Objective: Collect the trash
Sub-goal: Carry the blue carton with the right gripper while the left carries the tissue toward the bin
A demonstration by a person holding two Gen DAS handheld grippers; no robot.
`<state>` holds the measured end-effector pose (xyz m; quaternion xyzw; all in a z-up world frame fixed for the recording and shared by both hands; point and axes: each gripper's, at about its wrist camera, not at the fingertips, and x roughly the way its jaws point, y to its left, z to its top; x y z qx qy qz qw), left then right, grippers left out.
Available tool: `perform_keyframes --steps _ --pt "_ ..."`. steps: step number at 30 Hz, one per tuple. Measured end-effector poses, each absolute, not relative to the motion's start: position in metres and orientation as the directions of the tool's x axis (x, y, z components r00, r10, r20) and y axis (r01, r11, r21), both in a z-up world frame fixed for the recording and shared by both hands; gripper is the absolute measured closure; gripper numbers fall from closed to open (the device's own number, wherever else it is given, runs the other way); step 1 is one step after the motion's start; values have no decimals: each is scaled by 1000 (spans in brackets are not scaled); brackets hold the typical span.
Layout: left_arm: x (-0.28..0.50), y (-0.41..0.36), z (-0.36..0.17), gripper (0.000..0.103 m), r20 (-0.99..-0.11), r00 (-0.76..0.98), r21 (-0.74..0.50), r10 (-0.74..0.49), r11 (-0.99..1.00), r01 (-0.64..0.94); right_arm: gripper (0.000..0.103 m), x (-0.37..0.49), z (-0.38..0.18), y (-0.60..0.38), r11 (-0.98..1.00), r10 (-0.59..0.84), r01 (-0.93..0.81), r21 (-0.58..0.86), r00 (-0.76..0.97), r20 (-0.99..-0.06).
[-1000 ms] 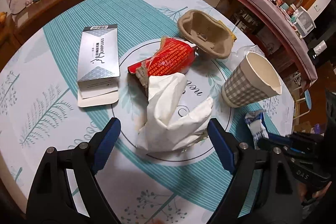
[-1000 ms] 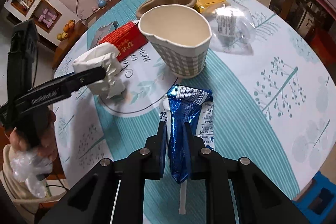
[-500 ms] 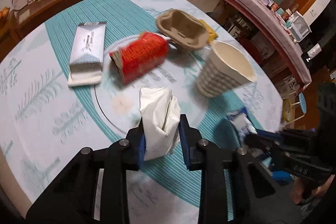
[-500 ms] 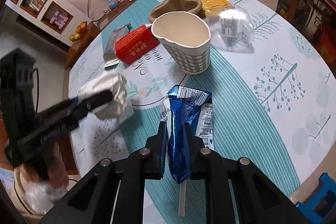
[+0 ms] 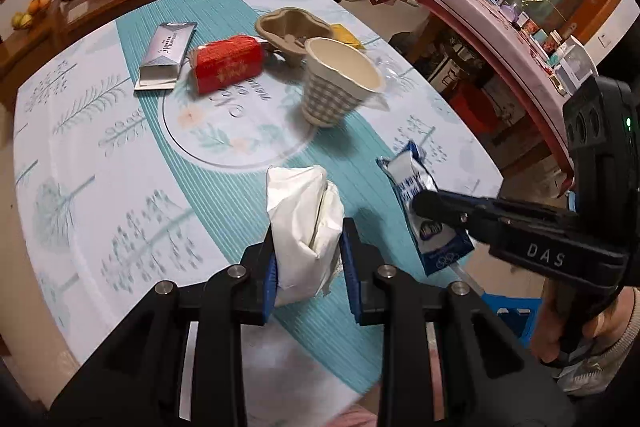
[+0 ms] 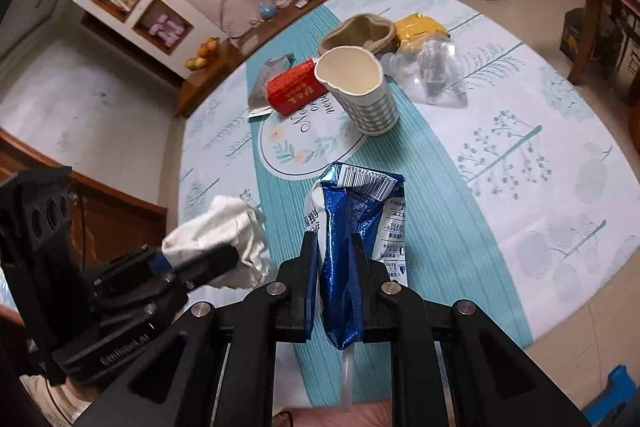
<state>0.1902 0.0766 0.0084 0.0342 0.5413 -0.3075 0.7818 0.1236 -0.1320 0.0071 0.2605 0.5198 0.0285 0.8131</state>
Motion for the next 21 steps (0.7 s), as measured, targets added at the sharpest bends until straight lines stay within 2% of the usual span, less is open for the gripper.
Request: perform_keyframes --steps 5,12,21 --pt "137 45 21 79 -871 284 -228 -400 843 488 89 84 18 -168 866 389 116 486 456 -801" --pt "63 -4 27 79 -867 363 -230 -341 921 315 89 22 23 -217 862 466 -6 506 400 -789" --pt "-22 -45 21 79 -886 373 -222 -276 958 181 89 -46 14 -252 824 535 -8 567 340 -773"
